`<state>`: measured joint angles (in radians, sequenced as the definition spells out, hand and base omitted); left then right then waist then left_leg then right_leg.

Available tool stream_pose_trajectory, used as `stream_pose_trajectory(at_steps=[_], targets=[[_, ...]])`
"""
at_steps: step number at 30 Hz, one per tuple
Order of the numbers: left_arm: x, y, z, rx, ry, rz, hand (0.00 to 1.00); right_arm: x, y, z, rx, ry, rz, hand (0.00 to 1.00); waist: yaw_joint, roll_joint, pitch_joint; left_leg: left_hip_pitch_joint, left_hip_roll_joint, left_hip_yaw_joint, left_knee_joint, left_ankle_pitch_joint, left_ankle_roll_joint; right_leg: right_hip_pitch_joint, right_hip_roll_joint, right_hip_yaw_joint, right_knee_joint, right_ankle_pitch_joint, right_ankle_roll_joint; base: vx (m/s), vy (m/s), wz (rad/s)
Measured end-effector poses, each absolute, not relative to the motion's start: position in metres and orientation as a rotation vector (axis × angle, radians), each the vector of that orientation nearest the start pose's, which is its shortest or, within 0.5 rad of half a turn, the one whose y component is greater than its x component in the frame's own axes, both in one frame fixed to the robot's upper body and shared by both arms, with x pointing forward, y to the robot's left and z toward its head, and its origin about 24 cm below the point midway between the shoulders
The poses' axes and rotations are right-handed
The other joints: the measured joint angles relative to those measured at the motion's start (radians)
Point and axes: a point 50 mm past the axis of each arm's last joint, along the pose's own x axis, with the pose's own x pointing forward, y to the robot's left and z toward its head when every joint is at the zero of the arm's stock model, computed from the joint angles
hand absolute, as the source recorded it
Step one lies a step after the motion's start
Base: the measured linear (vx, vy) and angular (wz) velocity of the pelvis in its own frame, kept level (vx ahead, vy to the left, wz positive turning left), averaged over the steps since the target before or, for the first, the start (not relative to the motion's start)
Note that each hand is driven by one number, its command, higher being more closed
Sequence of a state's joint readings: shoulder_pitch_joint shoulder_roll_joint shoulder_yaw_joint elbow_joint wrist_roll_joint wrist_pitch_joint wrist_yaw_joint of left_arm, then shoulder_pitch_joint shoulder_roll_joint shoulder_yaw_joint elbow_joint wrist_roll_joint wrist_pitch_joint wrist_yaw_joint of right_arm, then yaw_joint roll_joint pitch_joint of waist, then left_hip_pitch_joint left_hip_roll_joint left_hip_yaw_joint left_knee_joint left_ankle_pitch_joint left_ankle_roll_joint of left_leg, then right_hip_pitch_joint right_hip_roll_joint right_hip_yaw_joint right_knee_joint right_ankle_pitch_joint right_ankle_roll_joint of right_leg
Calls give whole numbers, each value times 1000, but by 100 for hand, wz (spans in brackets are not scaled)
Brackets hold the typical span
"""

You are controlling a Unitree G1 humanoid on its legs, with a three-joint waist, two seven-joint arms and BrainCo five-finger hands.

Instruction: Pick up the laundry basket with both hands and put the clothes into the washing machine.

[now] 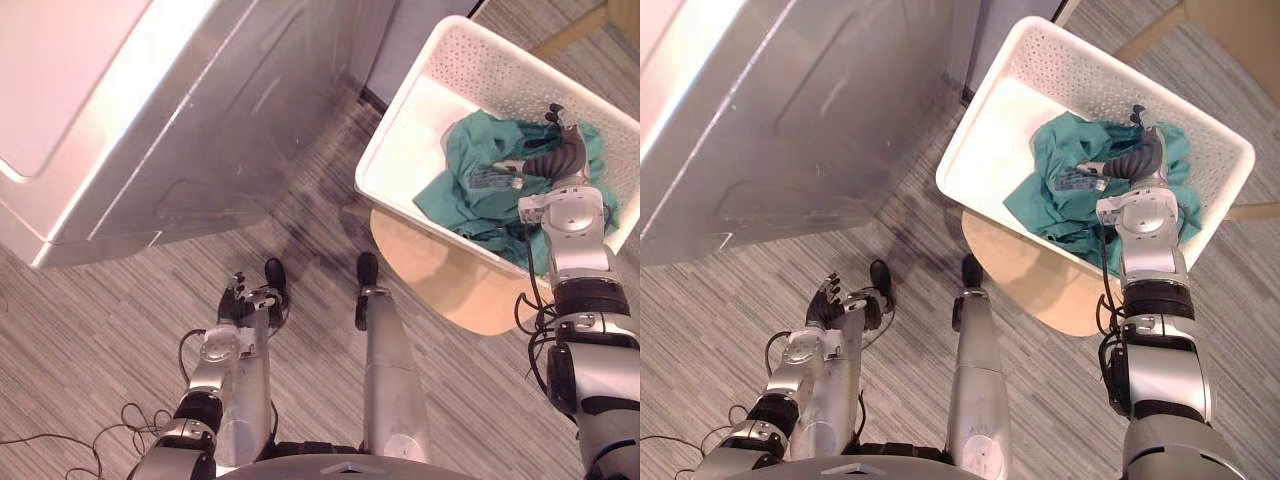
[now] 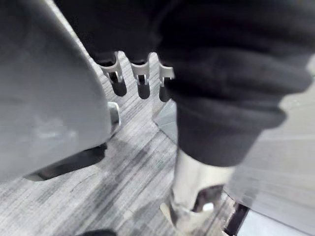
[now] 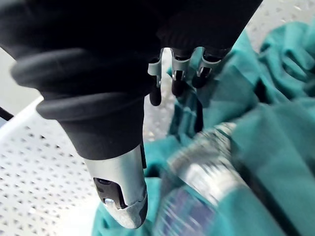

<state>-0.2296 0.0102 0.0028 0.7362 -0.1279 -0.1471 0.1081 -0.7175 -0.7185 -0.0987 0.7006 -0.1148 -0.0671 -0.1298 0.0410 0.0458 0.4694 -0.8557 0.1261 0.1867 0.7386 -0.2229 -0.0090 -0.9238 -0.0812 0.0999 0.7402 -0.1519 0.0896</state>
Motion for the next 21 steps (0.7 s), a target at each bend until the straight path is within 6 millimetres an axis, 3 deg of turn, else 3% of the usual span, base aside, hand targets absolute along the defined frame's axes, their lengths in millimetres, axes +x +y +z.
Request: stream_pose_trajectory(at_steps=[2,7,12,13,21], targets=[[274,150,-45,-88,344,111,0,346,-337,184,-629,-131,-465,0,2,5,4,-60,-1,-11,54,-11,10,-54,-2,-2,54,-18,2,-24,9,14],[284,157,-36,-84,310,120,0,338,-354,190,-618,-142,-517,0,5,3,12,-122,-13,-25,98,-12,18,-118,-18,-7,116,-40,-3,-33,-12,17],[284,164,-36,-96,315,137,0,338,-355,189,-602,-141,-504,0,7,3,13,-131,-11,-34,98,-4,15,-125,-18,-19,121,-41,-8,-14,-30,5],[284,165,-36,-95,314,139,0,338,-356,188,-609,-138,-495,100,6,3,13,-134,-11,-36,98,-3,13,-125,-18,-24,121,-41,-8,12,-26,7],[283,166,-36,-107,322,136,0,337,-358,190,-661,-119,-454,100,-1,1,13,-136,-10,-45,95,3,3,-126,-17,-31,127,-41,-9,18,-14,2]])
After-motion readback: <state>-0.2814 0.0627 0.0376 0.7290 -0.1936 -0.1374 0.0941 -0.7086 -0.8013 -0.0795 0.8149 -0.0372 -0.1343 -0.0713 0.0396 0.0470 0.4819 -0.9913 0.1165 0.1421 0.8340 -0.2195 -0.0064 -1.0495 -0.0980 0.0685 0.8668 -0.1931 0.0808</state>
